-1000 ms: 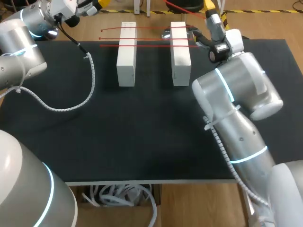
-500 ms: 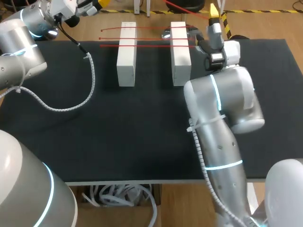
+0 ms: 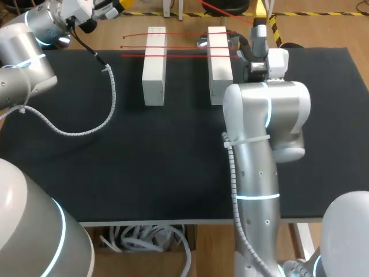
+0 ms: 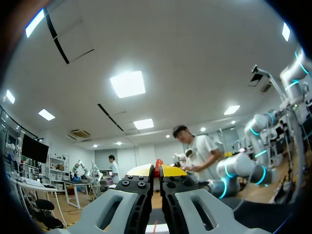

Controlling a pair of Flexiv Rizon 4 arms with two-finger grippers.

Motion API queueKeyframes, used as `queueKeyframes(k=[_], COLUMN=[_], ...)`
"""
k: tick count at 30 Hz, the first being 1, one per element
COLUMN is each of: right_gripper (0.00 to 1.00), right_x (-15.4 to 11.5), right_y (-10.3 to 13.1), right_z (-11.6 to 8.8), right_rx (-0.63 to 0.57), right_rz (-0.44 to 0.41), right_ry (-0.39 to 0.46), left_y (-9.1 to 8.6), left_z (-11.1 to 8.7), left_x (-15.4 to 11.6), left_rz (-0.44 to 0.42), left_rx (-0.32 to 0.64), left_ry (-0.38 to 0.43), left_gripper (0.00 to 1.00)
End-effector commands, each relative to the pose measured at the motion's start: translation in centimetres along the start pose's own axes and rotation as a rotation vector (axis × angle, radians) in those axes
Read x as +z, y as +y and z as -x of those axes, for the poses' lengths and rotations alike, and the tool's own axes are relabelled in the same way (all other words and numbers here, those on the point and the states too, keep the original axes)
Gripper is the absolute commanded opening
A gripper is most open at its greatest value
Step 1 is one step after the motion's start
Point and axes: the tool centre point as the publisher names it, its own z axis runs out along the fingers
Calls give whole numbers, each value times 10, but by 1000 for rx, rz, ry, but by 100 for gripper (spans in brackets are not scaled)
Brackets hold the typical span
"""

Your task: Grab the tape and strap the tape.

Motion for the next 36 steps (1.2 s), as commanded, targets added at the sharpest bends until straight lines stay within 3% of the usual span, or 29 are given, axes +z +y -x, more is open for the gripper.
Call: queueKeyframes(k=[1, 16, 24, 36], right_gripper=[100, 100, 100, 100], right_x=[3, 19, 17, 9], right_y=[-3, 10, -3, -2], right_z=[-2, -3, -4, -3], right_rx=[2, -43, -55, -91], right_rz=[504, 512, 446, 413], right_ry=[5, 49, 42, 11], left_y=[-1, -1, -1, -1], left_z=[-1, -1, -1, -1], left_x=[1, 1, 1, 1], left_rz=[3, 3, 3, 3], left_rx=[1, 1, 1, 1], left_ry=[-4, -4, -4, -4], left_gripper=[0, 0, 0, 0])
